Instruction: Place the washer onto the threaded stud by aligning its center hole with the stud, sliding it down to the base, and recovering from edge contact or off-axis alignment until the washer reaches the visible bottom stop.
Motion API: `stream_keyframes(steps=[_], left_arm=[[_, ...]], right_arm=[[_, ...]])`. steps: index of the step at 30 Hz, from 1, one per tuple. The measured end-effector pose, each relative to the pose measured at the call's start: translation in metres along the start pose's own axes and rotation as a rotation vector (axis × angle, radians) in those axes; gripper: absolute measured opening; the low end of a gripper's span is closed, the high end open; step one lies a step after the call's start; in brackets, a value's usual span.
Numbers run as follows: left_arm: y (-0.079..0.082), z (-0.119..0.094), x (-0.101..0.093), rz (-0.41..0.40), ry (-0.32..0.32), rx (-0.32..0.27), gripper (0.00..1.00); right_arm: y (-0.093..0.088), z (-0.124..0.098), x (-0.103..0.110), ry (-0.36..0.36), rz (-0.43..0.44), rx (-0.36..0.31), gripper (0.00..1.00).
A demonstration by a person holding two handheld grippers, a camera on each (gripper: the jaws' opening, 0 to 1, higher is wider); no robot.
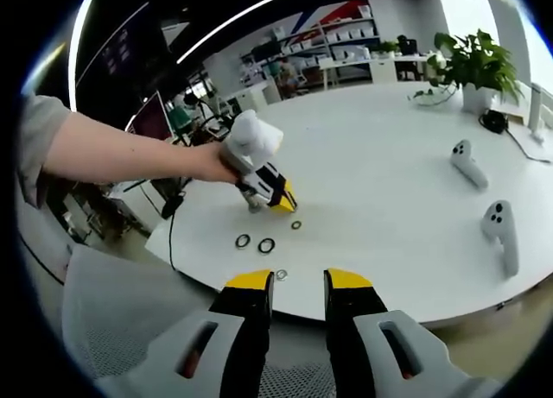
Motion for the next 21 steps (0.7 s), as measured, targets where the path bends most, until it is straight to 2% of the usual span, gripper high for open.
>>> stream_keyframes(steps=[2,5,9,13,16,21], left_arm=[[0.0,-0.001,-0.002,-0.002,0.001,-0.009,0.1],[-0.001,-0.001,-0.002,-0.041,0.012,-0.033,0.17],[-0.001,-0.009,-0.002,-0.067,0.025,-0.054,0.19],[-0.003,-0.024,-0.005,-0.087,0.062,-0.083,0.19],[-0.005,-0.036,-0.005,-0.153,0.09,-0.133,0.19],[-0.011,-0.058,-0.017,-0.193,0.118,-0.188,0.19]], right_arm=[[0.0,0.0,0.0,0.001,-0.002,0.005,0.26],[-0.001,0.001,0.001,0.003,-0.011,0.017,0.26],[-0.002,0.002,0.001,0.005,-0.016,0.035,0.26],[-0.003,0.002,0.001,0.004,-0.017,0.041,0.26],[-0.003,0.002,0.001,0.002,-0.023,0.047,0.26],[-0.003,0.002,0.001,0.0,-0.026,0.047,0.26]])
Point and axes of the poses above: the point that each gripper's makers call its tool centre point, and the gripper's own axes: z roughly forward along the fingers, x roughly to its left, y roughly out of its top, the point moved 9 cm from there along -z, roughly backward along the fingers, and after that the axes turned 6 degrees about z, right-handed, at the moved point
